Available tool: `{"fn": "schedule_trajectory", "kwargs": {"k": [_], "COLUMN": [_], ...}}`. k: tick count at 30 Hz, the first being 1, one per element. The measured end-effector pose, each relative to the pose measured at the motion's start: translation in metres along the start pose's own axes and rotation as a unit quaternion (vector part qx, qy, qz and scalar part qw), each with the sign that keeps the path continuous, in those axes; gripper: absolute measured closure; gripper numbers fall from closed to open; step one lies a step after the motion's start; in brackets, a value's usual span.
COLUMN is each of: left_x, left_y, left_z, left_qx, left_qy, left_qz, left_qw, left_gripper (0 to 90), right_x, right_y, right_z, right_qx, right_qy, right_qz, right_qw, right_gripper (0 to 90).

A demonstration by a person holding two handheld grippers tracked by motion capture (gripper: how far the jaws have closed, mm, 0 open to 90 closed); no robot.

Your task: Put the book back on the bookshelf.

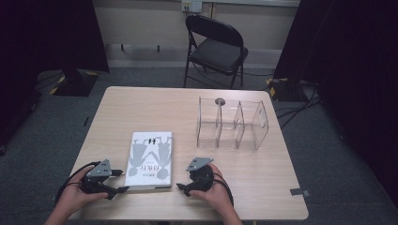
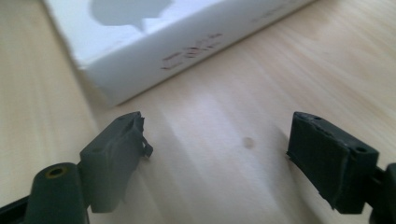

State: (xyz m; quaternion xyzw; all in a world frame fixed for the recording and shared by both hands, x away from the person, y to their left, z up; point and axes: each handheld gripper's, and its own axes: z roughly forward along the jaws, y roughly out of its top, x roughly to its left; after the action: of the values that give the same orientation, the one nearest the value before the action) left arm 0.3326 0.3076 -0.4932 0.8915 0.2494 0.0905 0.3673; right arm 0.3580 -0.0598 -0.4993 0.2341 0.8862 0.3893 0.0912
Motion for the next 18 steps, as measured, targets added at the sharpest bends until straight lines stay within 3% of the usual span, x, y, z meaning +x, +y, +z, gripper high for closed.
{"fn": "schedule_trajectory", "kwargs": {"k": [2,3,5,7,9,12,16,18], "left_x": [0.000,-0.002,-0.002,-0.003,-0.005,-0.005,-0.007,-0.008], "left_y": [0.002,0.005,0.007,0.009,0.011,0.012,0.015,0.019], "left_z": [-0.001,-0.001,-0.001,0.001,0.007,0.009,0.012,0.012], "left_qx": [0.005,0.003,0.004,-0.009,0.005,0.003,0.006,0.018], "left_qy": [-0.003,0.001,-0.004,-0.017,-0.014,-0.016,-0.017,-0.015], "left_qz": [0.016,0.027,0.025,0.020,0.018,0.007,0.011,0.004], "left_qw": [0.9999,0.9996,0.9997,0.9996,0.9997,0.9998,0.9998,0.9997], "left_gripper": [32.6,34.3,36.8,38.3,36.8,36.2,37.6,37.5], "right_x": [0.003,0.005,0.007,0.008,0.010,0.011,0.015,0.020], "right_y": [0.002,0.003,0.002,0.002,0.002,0.003,0.005,0.008], "right_z": [0.000,0.002,0.003,0.003,0.003,0.002,-0.001,-0.003], "right_qx": [0.010,0.009,0.005,0.003,0.004,0.009,-0.008,-0.020], "right_qy": [-0.005,0.005,0.007,0.010,0.010,0.010,0.009,0.009], "right_qz": [-0.016,-0.014,-0.016,-0.020,-0.019,-0.022,-0.020,-0.025], "right_qw": [0.9998,0.9998,0.9998,0.9997,0.9998,0.9997,0.9997,0.9994], "right_gripper": [20.0,18.8,18.8,18.8,18.8,18.9,19.2,19.1]}}
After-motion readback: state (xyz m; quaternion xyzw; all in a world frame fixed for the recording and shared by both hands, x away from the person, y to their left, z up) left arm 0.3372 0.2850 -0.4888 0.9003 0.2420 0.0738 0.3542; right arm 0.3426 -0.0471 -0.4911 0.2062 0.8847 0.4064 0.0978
